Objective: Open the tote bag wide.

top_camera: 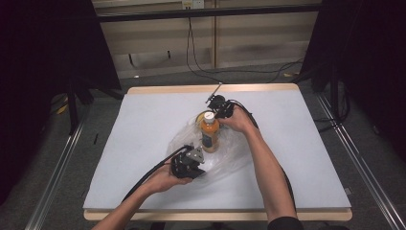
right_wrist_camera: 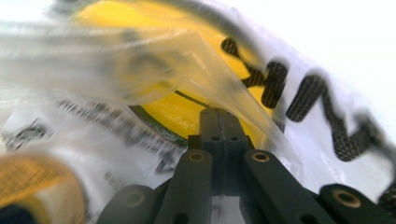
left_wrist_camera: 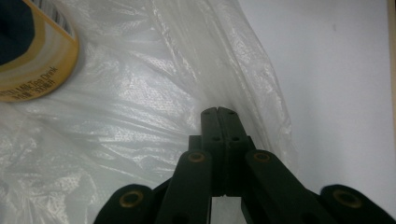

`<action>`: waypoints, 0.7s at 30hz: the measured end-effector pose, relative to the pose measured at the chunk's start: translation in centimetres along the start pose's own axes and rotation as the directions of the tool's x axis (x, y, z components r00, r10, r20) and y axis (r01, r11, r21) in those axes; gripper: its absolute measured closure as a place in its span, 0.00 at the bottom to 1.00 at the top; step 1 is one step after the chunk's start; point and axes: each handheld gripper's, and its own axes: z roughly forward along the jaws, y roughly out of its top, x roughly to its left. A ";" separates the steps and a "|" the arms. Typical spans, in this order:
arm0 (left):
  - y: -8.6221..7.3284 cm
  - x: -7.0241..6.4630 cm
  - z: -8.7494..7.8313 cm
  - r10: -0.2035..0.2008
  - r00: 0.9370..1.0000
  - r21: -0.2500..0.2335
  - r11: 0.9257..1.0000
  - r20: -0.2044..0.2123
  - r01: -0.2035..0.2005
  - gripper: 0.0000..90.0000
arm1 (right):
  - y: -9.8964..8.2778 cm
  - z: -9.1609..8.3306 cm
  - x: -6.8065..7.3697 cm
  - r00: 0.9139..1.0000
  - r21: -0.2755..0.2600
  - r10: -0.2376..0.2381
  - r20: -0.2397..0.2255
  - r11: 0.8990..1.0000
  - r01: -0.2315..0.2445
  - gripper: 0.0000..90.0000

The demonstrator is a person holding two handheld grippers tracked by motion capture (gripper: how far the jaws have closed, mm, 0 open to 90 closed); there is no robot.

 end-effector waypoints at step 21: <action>-0.5 2.4 -0.7 -0.116 0.993 -0.141 0.984 -0.027 0.111 1.00 | 0.3 -1.2 0.5 0.997 -0.142 0.037 -0.060 0.989 -0.046 1.00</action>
